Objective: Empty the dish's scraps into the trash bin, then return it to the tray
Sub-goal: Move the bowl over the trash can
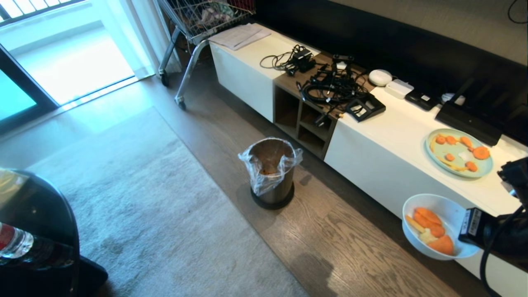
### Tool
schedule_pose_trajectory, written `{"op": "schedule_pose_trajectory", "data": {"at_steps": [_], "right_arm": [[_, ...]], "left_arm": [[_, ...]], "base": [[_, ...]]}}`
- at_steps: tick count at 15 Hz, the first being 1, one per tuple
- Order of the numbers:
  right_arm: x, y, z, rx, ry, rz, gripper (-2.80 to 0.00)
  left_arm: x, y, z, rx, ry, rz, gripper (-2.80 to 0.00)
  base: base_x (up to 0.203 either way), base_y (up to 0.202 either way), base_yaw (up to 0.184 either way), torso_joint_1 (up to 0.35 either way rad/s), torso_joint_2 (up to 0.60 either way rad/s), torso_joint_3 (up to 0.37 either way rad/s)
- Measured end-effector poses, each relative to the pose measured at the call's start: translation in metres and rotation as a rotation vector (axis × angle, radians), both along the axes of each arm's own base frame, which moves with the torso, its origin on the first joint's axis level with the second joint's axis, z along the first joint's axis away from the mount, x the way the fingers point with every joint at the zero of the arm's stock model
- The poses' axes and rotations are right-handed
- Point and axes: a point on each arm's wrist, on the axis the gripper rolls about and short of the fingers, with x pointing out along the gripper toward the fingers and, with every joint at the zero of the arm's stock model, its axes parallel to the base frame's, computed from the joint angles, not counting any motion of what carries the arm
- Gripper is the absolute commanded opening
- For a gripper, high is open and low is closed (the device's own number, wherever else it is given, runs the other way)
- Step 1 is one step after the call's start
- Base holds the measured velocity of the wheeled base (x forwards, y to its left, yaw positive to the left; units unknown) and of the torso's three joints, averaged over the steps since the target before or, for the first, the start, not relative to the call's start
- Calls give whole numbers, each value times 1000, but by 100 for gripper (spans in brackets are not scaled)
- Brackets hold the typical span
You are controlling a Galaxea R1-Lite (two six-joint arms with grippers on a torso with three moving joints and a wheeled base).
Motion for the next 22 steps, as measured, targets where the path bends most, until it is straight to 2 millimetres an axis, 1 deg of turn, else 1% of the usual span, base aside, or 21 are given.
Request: {"op": "schedule_pose_trajectory", "data": {"at_steps": [3, 11, 15, 18, 22], "right_arm": [[14, 4, 4, -4, -46, 19, -280], [23, 8, 1, -18, -46, 22, -280], [32, 11, 9, -16, -80, 19, -280], [40, 17, 16, -4, -149, 35, -280], [41, 22, 18, -17, -162, 67, -280]], "left_arm": [[0, 0, 0, 0, 0, 0, -280], [0, 0, 0, 0, 0, 0, -280], [0, 0, 0, 0, 0, 0, -280], [0, 0, 0, -1, 0, 0, -280], [0, 0, 0, 0, 0, 0, -280]], "base": [[0, 0, 0, 4, 2, -198], [0, 0, 0, 0, 2, -196], [0, 0, 0, 2, 2, -198], [0, 0, 0, 3, 0, -198], [0, 0, 0, 1, 4, -197]]}}
